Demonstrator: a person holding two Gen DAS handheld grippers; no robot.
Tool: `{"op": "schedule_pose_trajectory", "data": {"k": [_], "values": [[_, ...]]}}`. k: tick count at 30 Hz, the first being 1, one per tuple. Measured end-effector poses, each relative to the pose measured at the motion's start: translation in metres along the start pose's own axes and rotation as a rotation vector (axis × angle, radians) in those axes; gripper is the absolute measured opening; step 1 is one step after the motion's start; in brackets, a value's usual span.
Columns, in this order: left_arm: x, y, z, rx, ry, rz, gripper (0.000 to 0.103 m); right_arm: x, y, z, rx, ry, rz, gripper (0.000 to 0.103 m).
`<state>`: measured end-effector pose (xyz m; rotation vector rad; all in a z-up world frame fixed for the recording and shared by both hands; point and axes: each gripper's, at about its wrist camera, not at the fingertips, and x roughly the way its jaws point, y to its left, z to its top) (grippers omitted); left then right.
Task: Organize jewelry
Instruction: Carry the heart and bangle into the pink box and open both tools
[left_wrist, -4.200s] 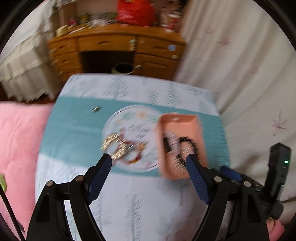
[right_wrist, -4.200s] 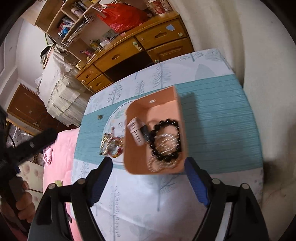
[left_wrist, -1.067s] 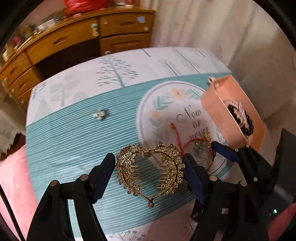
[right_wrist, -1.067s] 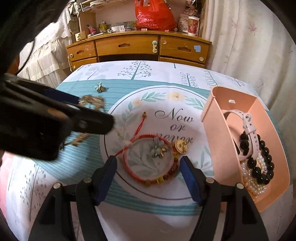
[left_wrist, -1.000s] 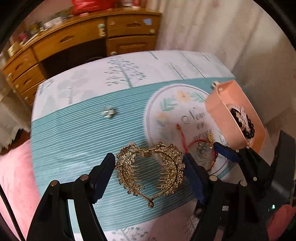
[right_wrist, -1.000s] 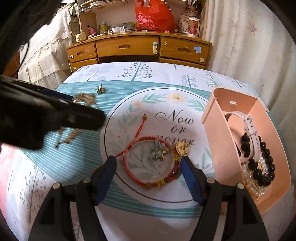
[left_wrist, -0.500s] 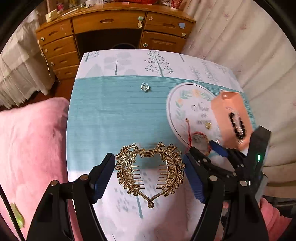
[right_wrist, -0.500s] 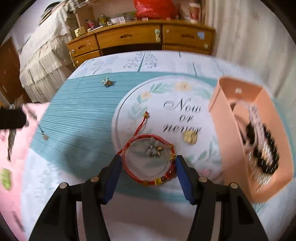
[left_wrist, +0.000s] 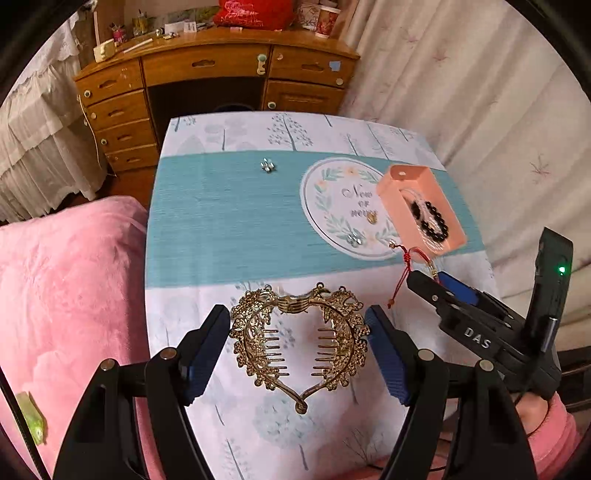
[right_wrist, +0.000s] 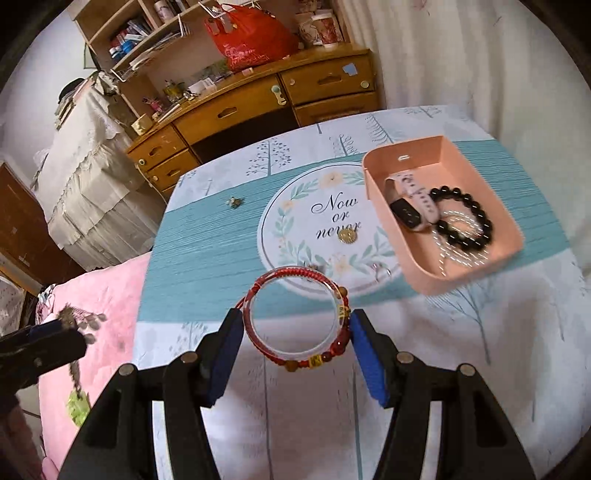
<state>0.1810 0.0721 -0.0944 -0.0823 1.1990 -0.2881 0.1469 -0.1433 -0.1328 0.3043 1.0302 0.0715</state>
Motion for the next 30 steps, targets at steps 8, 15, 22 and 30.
{"op": "schedule_pose_trajectory", "data": {"k": [8,15,22,30], "values": [[-0.018,-0.013,-0.011,-0.078,-0.070,0.000,0.073,-0.026,-0.024,-0.005,0.021,0.006,0.063,0.059],[-0.005,-0.044,-0.005,-0.165,-0.103,0.003,0.073,-0.037,-0.042,0.018,-0.143,-0.001,0.079,0.059],[0.024,-0.099,0.016,-0.172,-0.112,-0.032,0.074,-0.044,-0.076,0.039,-0.267,-0.013,0.083,0.060],[0.044,-0.160,0.048,-0.090,-0.139,-0.059,0.074,-0.050,-0.119,0.062,-0.304,-0.062,0.125,0.060]]}}
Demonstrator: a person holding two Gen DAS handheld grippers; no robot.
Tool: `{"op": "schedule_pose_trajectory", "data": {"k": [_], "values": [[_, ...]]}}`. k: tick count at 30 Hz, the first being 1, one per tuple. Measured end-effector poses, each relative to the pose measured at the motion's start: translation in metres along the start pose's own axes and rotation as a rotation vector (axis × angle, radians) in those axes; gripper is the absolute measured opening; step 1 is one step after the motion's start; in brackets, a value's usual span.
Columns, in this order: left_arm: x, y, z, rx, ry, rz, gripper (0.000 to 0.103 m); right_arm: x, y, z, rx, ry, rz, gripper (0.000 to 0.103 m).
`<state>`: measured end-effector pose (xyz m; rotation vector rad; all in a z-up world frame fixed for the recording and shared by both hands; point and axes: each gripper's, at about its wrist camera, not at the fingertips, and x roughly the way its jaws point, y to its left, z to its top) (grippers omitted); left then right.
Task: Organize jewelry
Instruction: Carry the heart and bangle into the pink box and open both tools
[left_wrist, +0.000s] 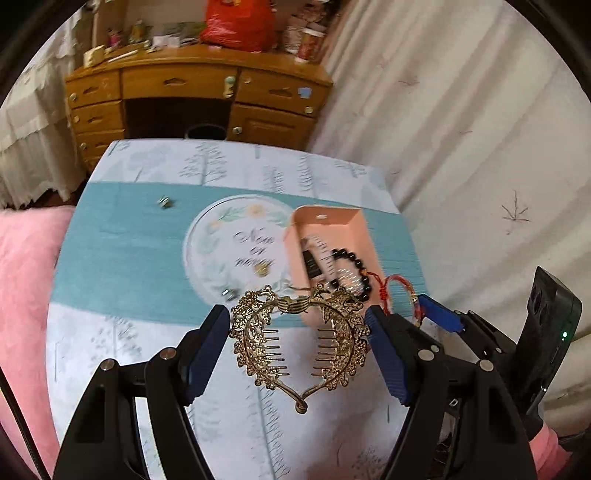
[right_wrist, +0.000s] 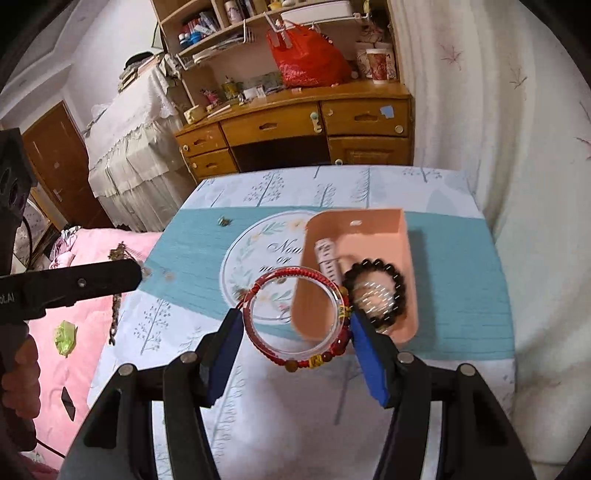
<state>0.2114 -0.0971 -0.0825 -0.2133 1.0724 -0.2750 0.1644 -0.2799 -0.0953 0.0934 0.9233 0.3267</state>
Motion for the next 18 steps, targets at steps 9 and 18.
{"op": "schedule_pose_trajectory", "data": {"k": [9,18], "values": [[0.032,-0.034,0.028,0.055,0.002,-0.030,0.074,0.004,-0.026,0.007,-0.035,-0.082,0.032,0.060],[0.070,-0.055,0.059,0.068,0.007,-0.041,0.074,0.024,-0.041,0.011,-0.046,-0.102,0.032,0.060]]}}
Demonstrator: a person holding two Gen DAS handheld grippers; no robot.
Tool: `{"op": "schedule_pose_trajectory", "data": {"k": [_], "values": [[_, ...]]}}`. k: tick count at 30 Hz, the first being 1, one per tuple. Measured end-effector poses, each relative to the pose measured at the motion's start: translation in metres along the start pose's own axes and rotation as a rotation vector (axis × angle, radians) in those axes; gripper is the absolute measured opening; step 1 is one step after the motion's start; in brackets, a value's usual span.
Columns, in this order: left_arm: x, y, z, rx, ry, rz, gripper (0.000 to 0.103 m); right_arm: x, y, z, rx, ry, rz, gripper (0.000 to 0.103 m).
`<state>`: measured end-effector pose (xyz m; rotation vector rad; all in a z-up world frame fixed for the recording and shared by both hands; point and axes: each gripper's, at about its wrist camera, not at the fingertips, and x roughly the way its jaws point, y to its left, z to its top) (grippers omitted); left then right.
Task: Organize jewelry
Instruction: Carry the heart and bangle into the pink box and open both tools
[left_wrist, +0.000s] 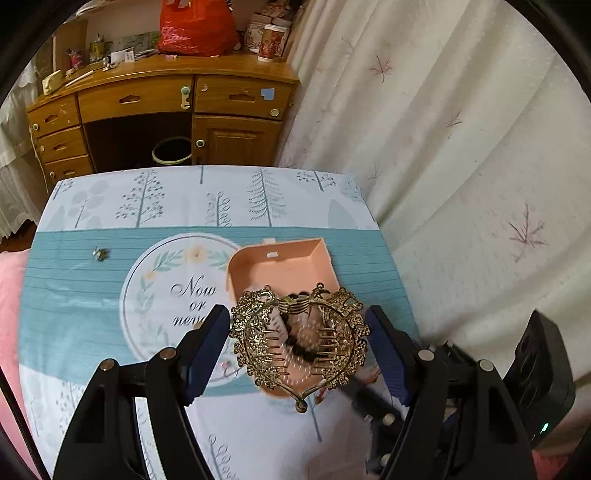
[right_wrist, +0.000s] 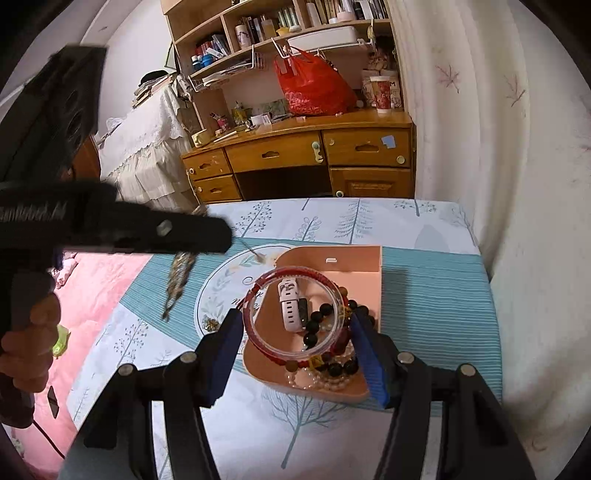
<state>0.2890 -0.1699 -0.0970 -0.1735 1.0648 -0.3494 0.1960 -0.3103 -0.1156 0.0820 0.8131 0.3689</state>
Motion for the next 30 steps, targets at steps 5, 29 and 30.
{"op": "schedule_pose_trajectory", "data": {"k": [5,29,30], "values": [[0.023,-0.007,0.011,0.006,0.039,-0.046,0.089,0.020,-0.008,-0.002,0.016,0.055,-0.022,0.064],[-0.022,0.076,-0.058,-0.143,0.111,0.136,0.092,0.021,-0.019,-0.033,0.252,0.255,0.005,0.072],[-0.027,0.082,-0.064,-0.150,0.112,0.145,0.092,0.021,-0.018,-0.035,0.270,0.265,0.008,0.072]]}}
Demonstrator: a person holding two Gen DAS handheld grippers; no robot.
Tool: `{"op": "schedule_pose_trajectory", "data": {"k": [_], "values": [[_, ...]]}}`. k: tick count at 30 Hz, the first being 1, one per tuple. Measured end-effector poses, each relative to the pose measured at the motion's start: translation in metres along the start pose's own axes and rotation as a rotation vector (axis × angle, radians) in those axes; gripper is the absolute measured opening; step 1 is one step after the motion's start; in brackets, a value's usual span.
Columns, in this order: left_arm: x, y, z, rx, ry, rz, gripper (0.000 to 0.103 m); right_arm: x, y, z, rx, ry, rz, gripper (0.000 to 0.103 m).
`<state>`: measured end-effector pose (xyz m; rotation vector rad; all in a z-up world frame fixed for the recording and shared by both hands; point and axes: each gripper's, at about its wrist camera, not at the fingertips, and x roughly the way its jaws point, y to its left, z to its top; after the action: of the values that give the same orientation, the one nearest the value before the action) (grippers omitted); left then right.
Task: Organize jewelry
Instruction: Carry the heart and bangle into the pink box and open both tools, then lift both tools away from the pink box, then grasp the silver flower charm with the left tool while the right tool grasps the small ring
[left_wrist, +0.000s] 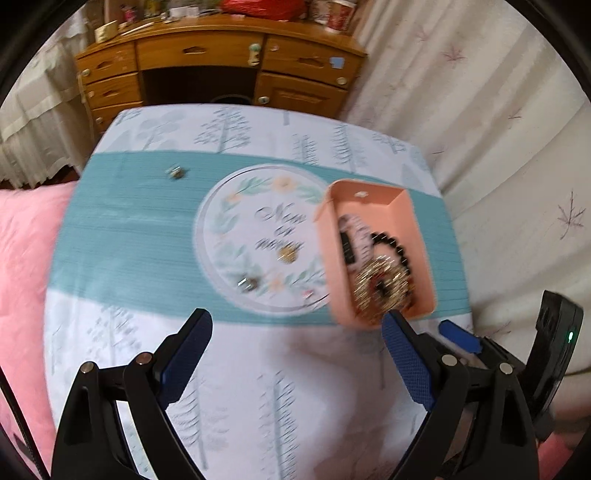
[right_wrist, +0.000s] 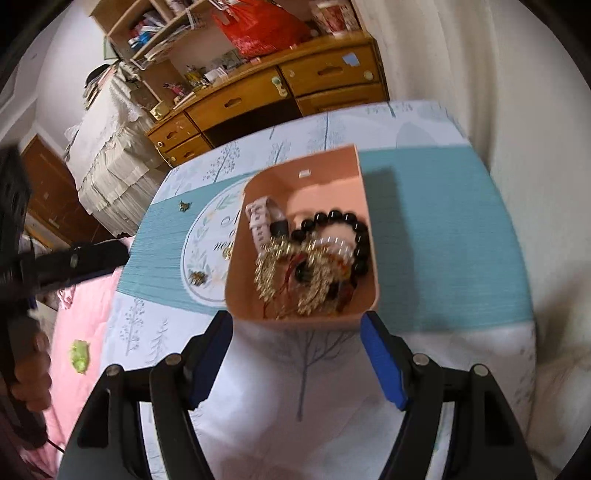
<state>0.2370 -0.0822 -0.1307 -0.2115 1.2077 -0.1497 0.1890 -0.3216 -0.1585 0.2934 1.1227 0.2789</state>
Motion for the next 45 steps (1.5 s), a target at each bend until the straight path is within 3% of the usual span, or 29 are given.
{"op": "schedule_pose_trajectory", "data": {"k": [5,11,24,30,34,37,38,41,45], "values": [[-0.013,0.031,-0.023,-0.014,0.011,0.032,0.092,0.005,0.007,-0.018,0.118,0.065,0.019,0.072],[-0.034,0.058,-0.046,0.089,0.007,0.074,0.092,0.009,0.026,-0.046,0.254,0.089,0.030,0.072],[-0.062,0.088,-0.063,0.424,-0.028,0.044,0.092,0.016,0.088,-0.081,0.400,-0.004,-0.045,0.072],[-0.057,0.088,-0.059,0.587,-0.048,-0.011,0.092,0.016,0.114,-0.088,0.408,-0.076,-0.101,0.071],[-0.042,0.077,-0.051,0.652,-0.037,-0.046,0.089,0.021,0.120,-0.079,0.387,-0.081,-0.102,0.069],[-0.019,0.066,-0.041,0.688,-0.041,-0.050,0.077,0.031,0.118,-0.069,0.343,-0.084,-0.119,0.067],[-0.014,0.064,-0.040,0.694,-0.043,-0.048,0.069,0.036,0.116,-0.066,0.332,-0.083,-0.127,0.062],[0.012,0.055,-0.029,0.722,-0.047,-0.037,0.057,0.054,0.111,-0.057,0.289,-0.093,-0.164,0.051],[0.043,0.048,-0.014,0.733,-0.036,-0.102,0.040,0.078,0.115,-0.046,0.129,-0.126,-0.260,0.038]]}}
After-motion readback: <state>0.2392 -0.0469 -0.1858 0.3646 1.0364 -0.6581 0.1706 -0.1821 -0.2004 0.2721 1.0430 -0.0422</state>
